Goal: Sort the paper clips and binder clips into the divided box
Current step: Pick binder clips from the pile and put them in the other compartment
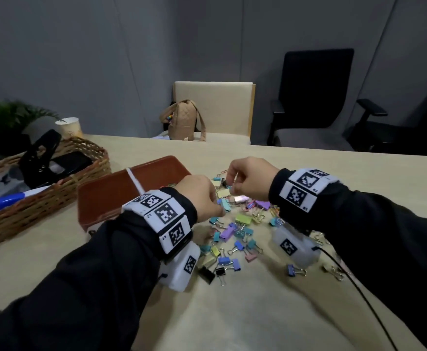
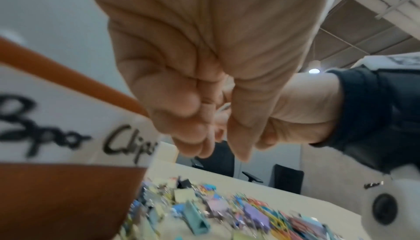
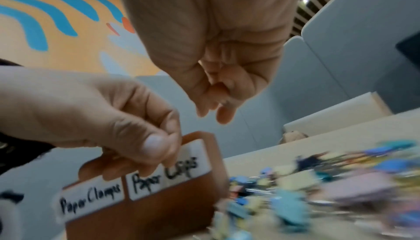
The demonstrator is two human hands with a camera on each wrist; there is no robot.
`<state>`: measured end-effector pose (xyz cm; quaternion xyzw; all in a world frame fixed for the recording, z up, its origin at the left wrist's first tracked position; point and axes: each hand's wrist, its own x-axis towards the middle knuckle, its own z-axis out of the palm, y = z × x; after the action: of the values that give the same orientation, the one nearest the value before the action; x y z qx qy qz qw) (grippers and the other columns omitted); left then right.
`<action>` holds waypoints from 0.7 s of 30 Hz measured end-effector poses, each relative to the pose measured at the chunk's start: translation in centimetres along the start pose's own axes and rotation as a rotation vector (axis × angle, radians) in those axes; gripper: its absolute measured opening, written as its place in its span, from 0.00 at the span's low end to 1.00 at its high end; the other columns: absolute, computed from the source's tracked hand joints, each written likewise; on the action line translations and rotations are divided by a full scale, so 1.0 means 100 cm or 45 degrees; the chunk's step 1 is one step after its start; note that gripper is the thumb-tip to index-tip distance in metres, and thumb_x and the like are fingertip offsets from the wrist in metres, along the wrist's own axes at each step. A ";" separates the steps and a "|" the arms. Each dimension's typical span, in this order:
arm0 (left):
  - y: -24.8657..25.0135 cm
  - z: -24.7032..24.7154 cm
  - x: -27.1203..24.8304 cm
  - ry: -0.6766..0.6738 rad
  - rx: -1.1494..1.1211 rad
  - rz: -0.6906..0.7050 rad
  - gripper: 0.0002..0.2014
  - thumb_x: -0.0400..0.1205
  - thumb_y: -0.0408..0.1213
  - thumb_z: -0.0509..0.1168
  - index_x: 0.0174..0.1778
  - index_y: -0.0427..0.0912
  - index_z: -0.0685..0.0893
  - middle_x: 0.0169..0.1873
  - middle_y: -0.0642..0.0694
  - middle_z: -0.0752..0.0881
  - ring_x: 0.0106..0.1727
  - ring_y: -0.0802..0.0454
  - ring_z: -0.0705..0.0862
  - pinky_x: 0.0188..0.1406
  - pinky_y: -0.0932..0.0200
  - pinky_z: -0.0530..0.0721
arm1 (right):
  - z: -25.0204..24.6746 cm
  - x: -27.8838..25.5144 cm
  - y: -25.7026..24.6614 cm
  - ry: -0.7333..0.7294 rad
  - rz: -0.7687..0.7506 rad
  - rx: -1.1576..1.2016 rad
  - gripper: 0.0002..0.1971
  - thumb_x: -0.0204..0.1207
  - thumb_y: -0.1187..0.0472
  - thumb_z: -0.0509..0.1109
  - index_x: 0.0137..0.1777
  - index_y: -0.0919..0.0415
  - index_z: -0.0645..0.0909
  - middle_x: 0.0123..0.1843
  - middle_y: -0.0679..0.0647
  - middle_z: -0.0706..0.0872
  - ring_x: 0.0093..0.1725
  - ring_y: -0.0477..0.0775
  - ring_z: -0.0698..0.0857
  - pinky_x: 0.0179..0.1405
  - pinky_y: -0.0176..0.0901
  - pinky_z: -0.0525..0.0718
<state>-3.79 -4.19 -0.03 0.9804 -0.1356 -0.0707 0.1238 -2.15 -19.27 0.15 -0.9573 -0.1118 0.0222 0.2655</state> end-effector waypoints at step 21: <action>0.110 0.076 0.020 -0.275 0.263 0.500 0.23 0.73 0.53 0.73 0.57 0.42 0.83 0.51 0.44 0.84 0.52 0.45 0.84 0.45 0.51 0.84 | -0.028 -0.086 0.103 -0.513 0.246 -0.698 0.20 0.66 0.59 0.80 0.58 0.56 0.82 0.54 0.52 0.87 0.53 0.54 0.84 0.47 0.39 0.79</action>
<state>-5.95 -16.69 -4.65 0.9295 -0.3425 -0.1353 0.0193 -8.15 -31.26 -2.87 -0.9756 -0.0726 0.2048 -0.0319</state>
